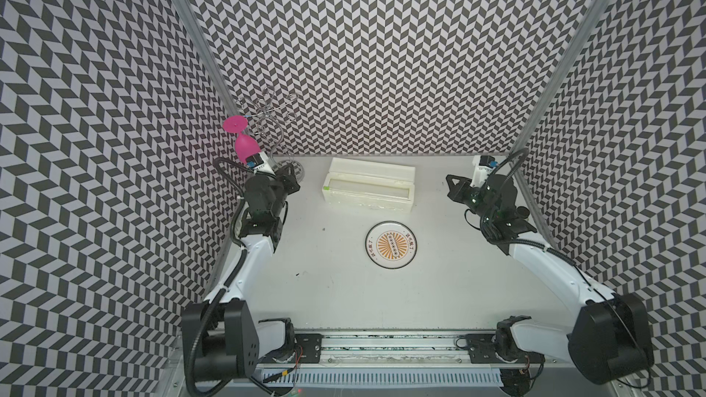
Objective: Wrap the plate with plastic wrap
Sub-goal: Move the plastic wrap cutting box to the center of the board.
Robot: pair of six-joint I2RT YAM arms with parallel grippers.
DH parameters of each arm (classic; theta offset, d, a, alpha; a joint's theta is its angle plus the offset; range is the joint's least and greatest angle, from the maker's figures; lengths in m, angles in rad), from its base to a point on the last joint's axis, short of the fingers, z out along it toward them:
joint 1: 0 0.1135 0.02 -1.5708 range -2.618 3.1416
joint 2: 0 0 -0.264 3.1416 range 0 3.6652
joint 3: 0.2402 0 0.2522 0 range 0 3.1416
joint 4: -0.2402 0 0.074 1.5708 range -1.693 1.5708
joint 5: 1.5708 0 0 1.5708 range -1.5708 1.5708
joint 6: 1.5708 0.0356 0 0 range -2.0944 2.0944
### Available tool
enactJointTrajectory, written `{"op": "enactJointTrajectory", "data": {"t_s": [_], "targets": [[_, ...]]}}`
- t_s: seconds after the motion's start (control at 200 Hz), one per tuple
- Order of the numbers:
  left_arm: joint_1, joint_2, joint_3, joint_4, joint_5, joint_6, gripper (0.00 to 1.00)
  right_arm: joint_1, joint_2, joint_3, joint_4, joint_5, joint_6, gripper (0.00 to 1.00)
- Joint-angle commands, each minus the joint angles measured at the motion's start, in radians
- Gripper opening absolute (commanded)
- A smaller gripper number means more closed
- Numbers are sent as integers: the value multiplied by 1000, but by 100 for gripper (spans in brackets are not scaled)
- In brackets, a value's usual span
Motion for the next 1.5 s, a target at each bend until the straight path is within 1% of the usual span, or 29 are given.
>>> {"op": "enactJointTrajectory", "data": {"t_s": [0.0, 0.075, 0.14, 0.225, 0.325, 0.441, 0.481, 0.501, 0.546, 0.596, 0.631, 0.651, 0.696, 0.716, 0.741, 0.776, 0.811, 0.826, 0.856, 0.871, 0.891, 1.007, 1.107, 1.217, 1.342, 1.412, 1.497], "targets": [[-3, 65, 102, -254, 122, 7, 0, 18, 74, 111, -245, 33, 58, 0], [-3, 111, 130, -267, 82, 8, 0, 35, 126, 144, -275, 86, 73, 0], [-2, 174, 184, -297, 83, -2, 0, 41, 181, 172, -285, 54, 83, 0], [-27, 269, 293, -363, 96, 14, 0, 50, 246, 221, -304, 1, 94, 0], [-40, 374, 442, -493, 74, 64, 0, 65, 289, 279, -336, 14, 91, 0], [-31, 469, 546, -588, 78, 99, 0, 85, 345, 321, -349, 20, 83, 1], [-30, 496, 572, -609, 83, 108, 0, 91, 369, 338, -359, 16, 82, 6], [-30, 507, 580, -614, 89, 111, 0, 95, 382, 348, -364, 16, 79, 12], [-30, 530, 592, -617, 109, 113, 0, 107, 407, 372, -376, 19, 65, 29], [-31, 551, 604, -625, 111, 113, 0, 118, 436, 400, -393, 22, 48, 42], [-28, 563, 611, -627, 106, 113, 8, 122, 451, 418, -399, 24, 36, 51], [-25, 569, 614, -626, 105, 113, 15, 126, 458, 426, -401, 29, 29, 56], [-25, 580, 622, -620, 104, 113, 37, 133, 476, 444, -411, 43, 11, 67], [-24, 585, 624, -611, 109, 113, 44, 137, 486, 455, -419, 49, 1, 71], [-24, 592, 625, -597, 121, 113, 51, 141, 498, 467, -427, 50, -9, 76], [-23, 606, 633, -584, 147, 113, 57, 144, 516, 480, -431, 47, -21, 81], [-26, 627, 646, -582, 174, 111, 64, 145, 533, 491, -435, 36, -28, 85], [-26, 637, 653, -580, 182, 110, 68, 146, 539, 493, -436, 33, -31, 86], [-29, 654, 659, -574, 194, 110, 73, 147, 551, 500, -434, 26, -35, 87], [-30, 663, 663, -572, 197, 110, 78, 147, 556, 501, -435, 24, -35, 88], [-31, 676, 666, -570, 199, 109, 80, 148, 562, 504, -432, 19, -35, 88], [-51, 735, 693, -560, 223, 106, 87, 150, 597, 517, -411, -11, -40, 90], [-89, 761, 700, -535, 225, 110, 89, 154, 640, 548, -410, -26, -43, 90], [-110, 787, 692, -514, 255, 87, 89, 149, 678, 575, -405, -33, -49, 90], [-157, 758, 628, -429, 294, 56, 88, 141, 695, 591, -397, -37, -71, 90], [-192, 750, 613, -417, 300, 53, 88, 129, 697, 593, -392, -49, -85, 90], [-214, 732, 574, -398, 315, 46, 86, 109, 696, 584, -390, -82, -112, 90]]}}
